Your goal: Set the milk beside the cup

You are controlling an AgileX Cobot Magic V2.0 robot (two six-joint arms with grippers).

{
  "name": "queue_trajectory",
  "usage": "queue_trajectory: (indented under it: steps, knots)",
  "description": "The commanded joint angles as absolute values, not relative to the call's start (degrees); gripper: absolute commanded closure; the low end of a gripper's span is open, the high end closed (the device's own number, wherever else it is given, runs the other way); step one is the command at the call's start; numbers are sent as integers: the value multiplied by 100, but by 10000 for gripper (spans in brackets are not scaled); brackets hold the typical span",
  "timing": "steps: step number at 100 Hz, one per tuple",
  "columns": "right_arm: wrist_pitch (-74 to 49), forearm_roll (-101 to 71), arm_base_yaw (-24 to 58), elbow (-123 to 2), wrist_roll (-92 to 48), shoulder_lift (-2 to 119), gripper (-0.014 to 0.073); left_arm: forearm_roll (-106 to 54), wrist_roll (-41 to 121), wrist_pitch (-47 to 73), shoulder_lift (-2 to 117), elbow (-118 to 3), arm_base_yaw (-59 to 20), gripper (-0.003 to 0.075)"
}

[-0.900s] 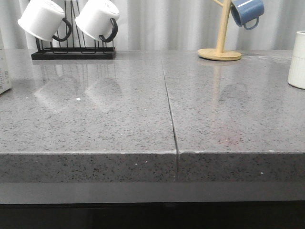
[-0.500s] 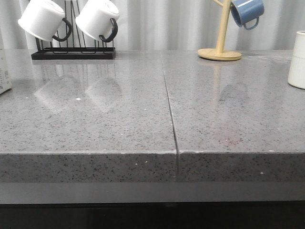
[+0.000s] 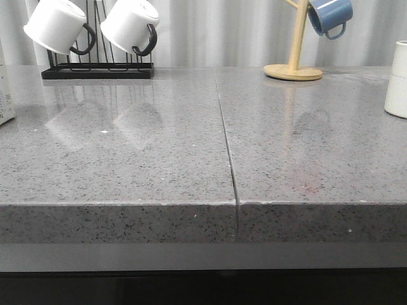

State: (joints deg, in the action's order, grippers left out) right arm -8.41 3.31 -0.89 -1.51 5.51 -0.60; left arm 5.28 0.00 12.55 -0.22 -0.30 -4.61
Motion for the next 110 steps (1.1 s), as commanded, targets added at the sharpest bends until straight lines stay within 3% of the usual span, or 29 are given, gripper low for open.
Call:
queue_trajectory:
  steps: [1, 26, 50, 55, 67, 77, 110]
  knots:
    - [-873, 350, -79, -731, 495, 7, 659, 489, 0, 759, -200, 234, -487, 741]
    - [-1614, 343, -79, -1759, 495, 1086, 659, 489, 0, 759, -200, 234, -487, 741]
    - [-1087, 343, -79, -1940, 495, 2020, 657, 489, 0, 759, -200, 234, -487, 741]
    - [-910, 343, -79, -1940, 495, 2205, 627, 489, 0, 759, -200, 234, -487, 741]
    - [-316, 343, -79, -1935, 495, 2610, 437, 489, 0, 759, -200, 234, -487, 741]
    - [372, 343, -99, -1935, 495, 3013, 338, 489, 0, 759, -200, 234, -487, 741]
    - [2209, 343, -850, -1935, 495, 4829, 335, 489, 0, 759, -200, 234, -487, 741]
